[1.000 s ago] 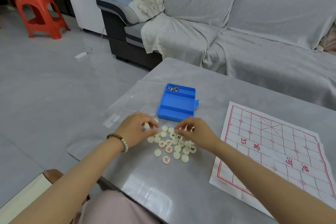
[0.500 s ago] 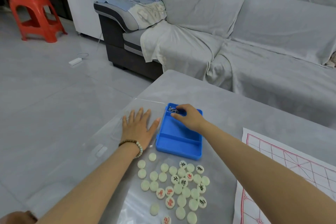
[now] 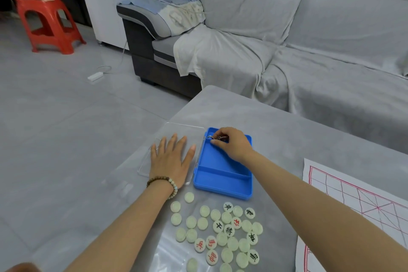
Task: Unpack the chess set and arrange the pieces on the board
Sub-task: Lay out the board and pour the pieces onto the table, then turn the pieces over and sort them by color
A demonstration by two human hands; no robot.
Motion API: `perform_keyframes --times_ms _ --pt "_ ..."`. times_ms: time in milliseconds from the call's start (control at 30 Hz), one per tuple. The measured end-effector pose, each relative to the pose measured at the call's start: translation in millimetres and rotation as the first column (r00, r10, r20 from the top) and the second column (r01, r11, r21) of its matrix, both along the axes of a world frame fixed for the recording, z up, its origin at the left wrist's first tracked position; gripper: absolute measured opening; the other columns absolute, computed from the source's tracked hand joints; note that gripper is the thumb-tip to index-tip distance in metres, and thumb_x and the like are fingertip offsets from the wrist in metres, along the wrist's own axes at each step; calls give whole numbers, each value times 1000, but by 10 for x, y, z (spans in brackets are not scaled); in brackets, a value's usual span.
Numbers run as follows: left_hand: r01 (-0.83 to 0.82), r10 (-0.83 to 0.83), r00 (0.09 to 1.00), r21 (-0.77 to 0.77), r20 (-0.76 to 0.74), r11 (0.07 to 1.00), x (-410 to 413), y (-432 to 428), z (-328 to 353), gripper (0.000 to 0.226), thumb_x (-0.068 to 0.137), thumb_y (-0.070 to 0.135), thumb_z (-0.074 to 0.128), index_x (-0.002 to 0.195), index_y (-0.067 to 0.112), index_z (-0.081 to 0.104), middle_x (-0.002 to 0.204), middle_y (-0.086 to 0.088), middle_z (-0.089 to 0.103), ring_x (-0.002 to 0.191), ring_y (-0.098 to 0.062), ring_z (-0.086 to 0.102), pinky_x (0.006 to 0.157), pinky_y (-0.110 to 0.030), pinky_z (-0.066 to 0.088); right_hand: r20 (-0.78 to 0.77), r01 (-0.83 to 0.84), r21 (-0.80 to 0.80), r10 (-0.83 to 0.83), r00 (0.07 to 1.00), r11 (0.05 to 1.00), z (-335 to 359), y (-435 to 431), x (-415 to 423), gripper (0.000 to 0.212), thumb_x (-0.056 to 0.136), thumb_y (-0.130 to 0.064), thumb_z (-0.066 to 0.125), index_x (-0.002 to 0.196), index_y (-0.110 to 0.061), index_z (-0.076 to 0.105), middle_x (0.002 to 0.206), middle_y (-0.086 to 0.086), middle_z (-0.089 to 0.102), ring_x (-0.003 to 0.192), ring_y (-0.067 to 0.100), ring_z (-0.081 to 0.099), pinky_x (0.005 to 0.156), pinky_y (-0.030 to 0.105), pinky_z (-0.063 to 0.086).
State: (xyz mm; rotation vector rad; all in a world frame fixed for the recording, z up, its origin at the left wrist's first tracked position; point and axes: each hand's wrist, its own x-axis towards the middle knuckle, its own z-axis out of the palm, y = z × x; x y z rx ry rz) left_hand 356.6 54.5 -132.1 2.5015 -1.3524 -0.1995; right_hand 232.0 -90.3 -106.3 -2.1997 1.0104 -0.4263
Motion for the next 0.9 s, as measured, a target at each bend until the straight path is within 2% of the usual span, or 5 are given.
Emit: perform_keyframes --times_ms 100,300,500,700,900 --pt "2 -2 1000 0 -7 1000 5 3 20 62 90 58 6 146 33 12 156 6 6 143 -20 -1 116 -43 -3 105 27 96 -37 994 995 71 -9 -87 11 83 -17 70 93 -14 73 82 -10 66 72 -2 58 62 2 41" --pt "32 -31 997 22 -64 999 16 0 67 62 91 59 11 146 31 13 156 4 4 143 -22 -2 116 -45 -3 327 163 270 -250 911 949 205 -3 -233 9 81 -8 70 90 -5 71 74 5 66 66 14 60 65 16 52" --pt "160 -167 973 -55 -159 986 -171 21 148 63 85 67 31 141 38 27 154 5 16 142 -19 6 116 -42 2 411 127 443 -327 851 887 426 168 -555 14 84 -5 66 97 -1 68 72 6 64 54 2 61 59 13 53" --pt "404 -417 902 -123 -110 907 -382 57 195 47 83 60 49 124 37 52 146 8 33 140 -16 15 113 -32 7 200 226 575 -403 893 787 397 348 -945 8 95 -11 49 98 -8 56 72 5 55 57 13 53 54 20 48" --pt "480 -482 868 -48 -124 876 -380 -185 414 27 77 45 68 96 27 71 110 9 66 110 -11 55 95 -28 41 161 229 603 -398 903 764 321 561 -1159 9 95 -12 49 93 -10 58 70 5 53 56 13 49 53 20 43"
